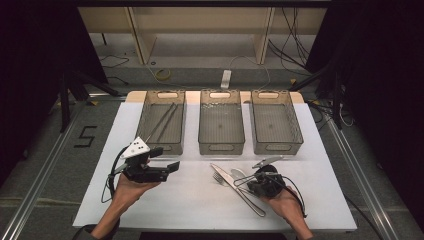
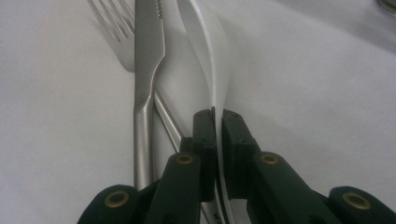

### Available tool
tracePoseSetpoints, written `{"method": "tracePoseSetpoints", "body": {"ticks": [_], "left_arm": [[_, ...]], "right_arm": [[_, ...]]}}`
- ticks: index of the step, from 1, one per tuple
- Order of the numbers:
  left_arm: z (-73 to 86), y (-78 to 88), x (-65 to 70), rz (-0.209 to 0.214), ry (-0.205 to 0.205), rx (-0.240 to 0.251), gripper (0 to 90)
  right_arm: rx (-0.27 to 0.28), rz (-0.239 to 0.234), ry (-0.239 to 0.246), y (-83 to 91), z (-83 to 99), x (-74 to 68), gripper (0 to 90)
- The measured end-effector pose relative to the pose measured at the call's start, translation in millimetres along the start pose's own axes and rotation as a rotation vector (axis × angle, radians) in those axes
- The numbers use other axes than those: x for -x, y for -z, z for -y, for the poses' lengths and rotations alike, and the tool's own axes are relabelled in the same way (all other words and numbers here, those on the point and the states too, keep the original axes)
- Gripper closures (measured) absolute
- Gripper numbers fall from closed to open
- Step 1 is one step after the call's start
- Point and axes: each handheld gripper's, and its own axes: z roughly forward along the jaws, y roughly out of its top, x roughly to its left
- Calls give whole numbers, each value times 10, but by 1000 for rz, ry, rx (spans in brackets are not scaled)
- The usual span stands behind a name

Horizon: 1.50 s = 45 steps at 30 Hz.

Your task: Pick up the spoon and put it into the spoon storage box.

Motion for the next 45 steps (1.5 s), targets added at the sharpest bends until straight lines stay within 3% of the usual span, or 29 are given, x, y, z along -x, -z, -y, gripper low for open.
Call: {"method": "tracePoseSetpoints", "body": {"ticks": [4, 15, 22, 30, 45], "left_arm": [[-2, 5, -3, -1, 2, 4, 162], [-11, 42, -19, 3, 23, 54, 163], [-12, 59, -20, -2, 23, 69, 163], [-14, 75, -28, 3, 35, 88, 162], [-17, 91, -32, 5, 39, 105, 162]], "right_arm": [[11, -11, -15, 21, 5, 45, 859], [121, -27, -5, 180, -115, 96, 858], [168, -52, 25, 219, -315, 94, 859], [213, -43, 37, 251, -544, 118, 858], [263, -44, 16, 247, -1052, 212, 857]]}}
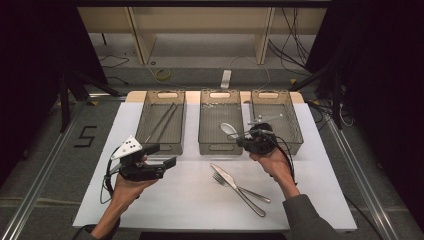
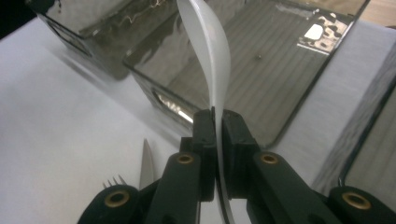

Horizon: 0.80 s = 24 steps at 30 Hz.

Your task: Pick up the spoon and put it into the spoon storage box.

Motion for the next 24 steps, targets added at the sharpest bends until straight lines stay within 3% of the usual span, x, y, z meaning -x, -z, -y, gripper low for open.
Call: {"method": "tracePoseSetpoints", "body": {"ticks": [16, 24], "left_arm": [[-2, 8, 1, 2, 0, 5, 162], [-1, 8, -3, 2, -1, 5, 162]], "right_arm": [[-19, 20, -8, -342, -433, -7, 857], [-32, 29, -11, -509, -566, -2, 857]]}}
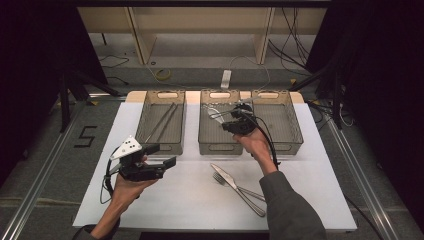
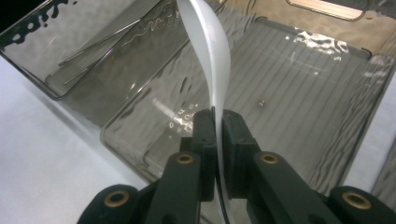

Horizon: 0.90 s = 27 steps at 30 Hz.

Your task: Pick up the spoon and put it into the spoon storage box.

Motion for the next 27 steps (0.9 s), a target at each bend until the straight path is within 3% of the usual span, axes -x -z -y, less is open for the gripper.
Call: {"method": "tracePoseSetpoints", "body": {"ticks": [11, 27], "left_arm": [[0, 2, -1, -5, 1, 3, 162], [1, 1, -2, -5, 5, 4, 162]], "right_arm": [[-36, 4, -27, -159, -58, 12, 856], [-68, 4, -22, -308, -28, -10, 853]]}}
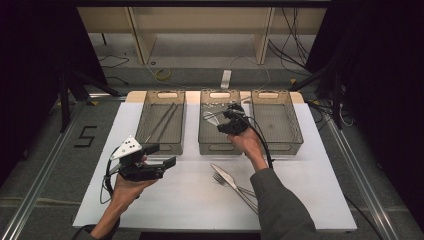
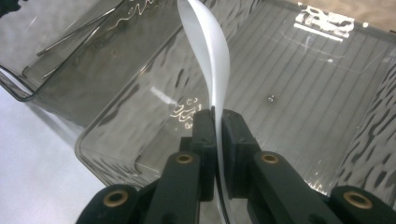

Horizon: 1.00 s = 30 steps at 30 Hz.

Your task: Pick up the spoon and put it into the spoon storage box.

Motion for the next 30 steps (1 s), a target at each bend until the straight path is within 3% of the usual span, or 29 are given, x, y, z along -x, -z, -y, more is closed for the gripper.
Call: {"method": "tracePoseSetpoints", "body": {"ticks": [14, 26, 30], "left_arm": [[2, -2, -1, -1, -7, -6, 162], [1, -2, 2, -1, -7, -5, 162], [-1, 6, 5, -3, -8, 3, 162]], "right_arm": [[-20, -11, 6, -94, 23, -7, 841], [37, -60, 8, 104, 25, -16, 647], [28, -79, 62, 223, 53, -98, 564]]}}
